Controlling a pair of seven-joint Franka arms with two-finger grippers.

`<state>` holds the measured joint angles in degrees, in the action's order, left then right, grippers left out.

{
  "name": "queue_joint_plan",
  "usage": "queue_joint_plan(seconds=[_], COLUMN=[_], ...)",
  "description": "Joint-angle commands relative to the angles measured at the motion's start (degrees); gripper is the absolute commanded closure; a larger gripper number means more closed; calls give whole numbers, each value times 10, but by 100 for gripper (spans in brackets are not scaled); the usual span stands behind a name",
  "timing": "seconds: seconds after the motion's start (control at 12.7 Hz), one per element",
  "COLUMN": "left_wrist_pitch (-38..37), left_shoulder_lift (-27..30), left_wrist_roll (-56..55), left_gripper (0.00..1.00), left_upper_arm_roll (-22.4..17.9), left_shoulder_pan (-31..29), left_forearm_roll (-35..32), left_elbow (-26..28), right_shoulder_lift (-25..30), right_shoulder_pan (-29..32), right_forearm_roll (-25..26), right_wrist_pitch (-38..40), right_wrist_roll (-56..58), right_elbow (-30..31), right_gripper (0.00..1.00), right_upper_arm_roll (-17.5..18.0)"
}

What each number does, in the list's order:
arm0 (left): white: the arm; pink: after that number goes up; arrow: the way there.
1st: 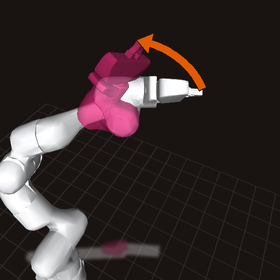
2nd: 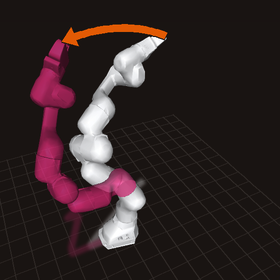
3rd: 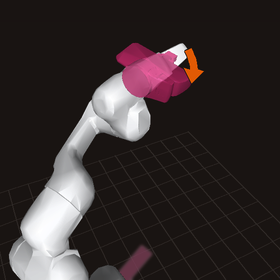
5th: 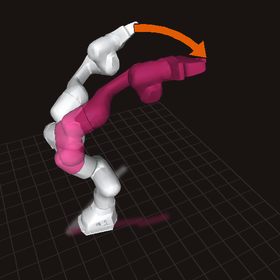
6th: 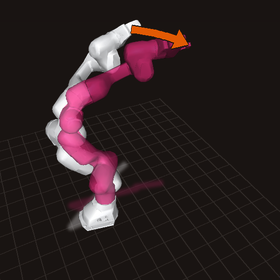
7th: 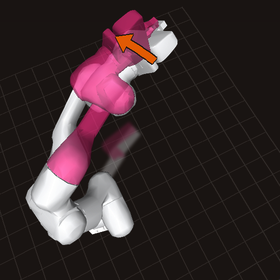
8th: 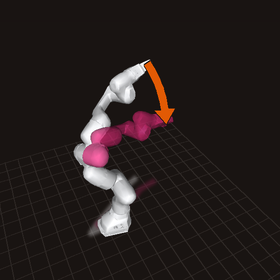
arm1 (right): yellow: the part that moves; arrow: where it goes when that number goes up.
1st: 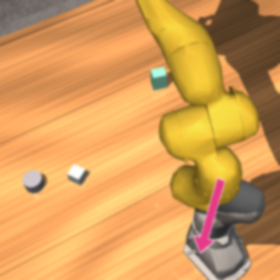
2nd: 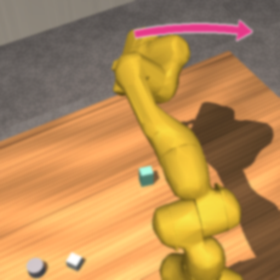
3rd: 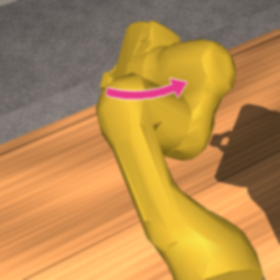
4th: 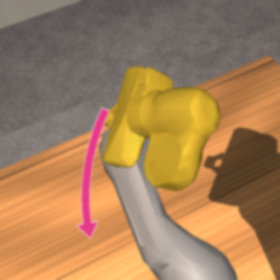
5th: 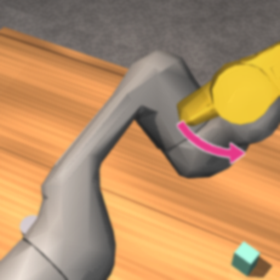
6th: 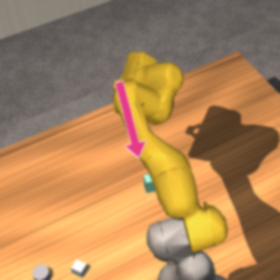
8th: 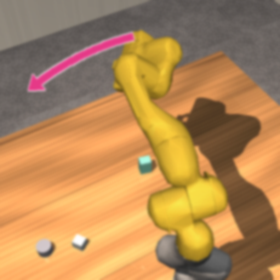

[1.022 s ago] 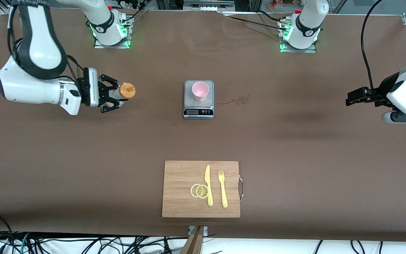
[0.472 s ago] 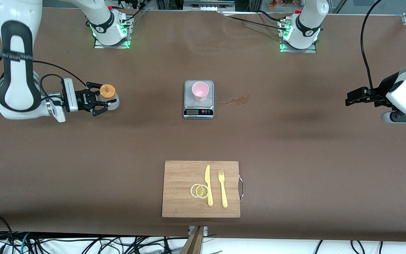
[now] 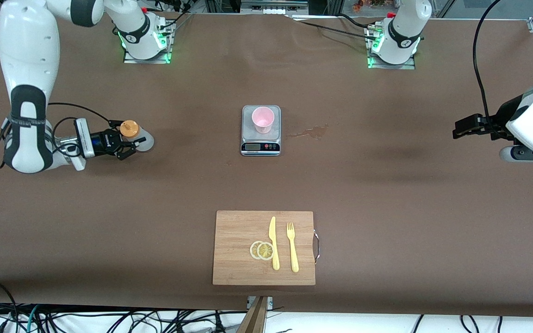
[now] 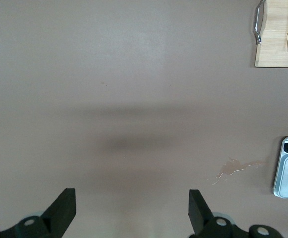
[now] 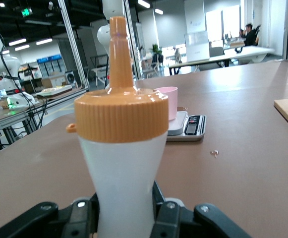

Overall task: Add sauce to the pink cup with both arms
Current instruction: 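Open the right gripper and withdraw it from the bottle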

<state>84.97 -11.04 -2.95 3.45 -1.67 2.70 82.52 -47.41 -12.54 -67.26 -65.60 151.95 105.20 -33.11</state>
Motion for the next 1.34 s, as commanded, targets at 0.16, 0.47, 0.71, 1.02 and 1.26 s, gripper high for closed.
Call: queue_joint_plan(seconds=[0.16, 0.47, 0.71, 1.02, 1.26], left_wrist_pitch=[-10, -9, -7, 1, 1], left_shoulder_lift=[-7, -7, -6, -4, -4], left_wrist_roll=[10, 10, 10, 15, 16], left_gripper=[0, 0, 0, 0, 0], left_upper_arm_roll=[2, 2, 2, 0, 0], left_shoulder_pan=[-4, -6, -1, -2, -4], left_forearm_roll=[-7, -6, -7, -5, -5], left_elbow=[-17, -17, -17, -9, -11], right_shoulder_lift=[-46, -42, -33, -32, -27], right_shoulder_pan=[87, 94, 101, 102, 101], right_forearm_roll=[1, 30, 59, 98, 98], right_wrist_pitch=[28, 29, 43, 43, 51], right_wrist_roll=[1, -5, -38, -107, -237], right_elbow=[-68, -68, -84, -142, -208], right_gripper=[33, 0, 0, 0, 0], right_upper_arm_roll=[69, 67, 54, -17, -49])
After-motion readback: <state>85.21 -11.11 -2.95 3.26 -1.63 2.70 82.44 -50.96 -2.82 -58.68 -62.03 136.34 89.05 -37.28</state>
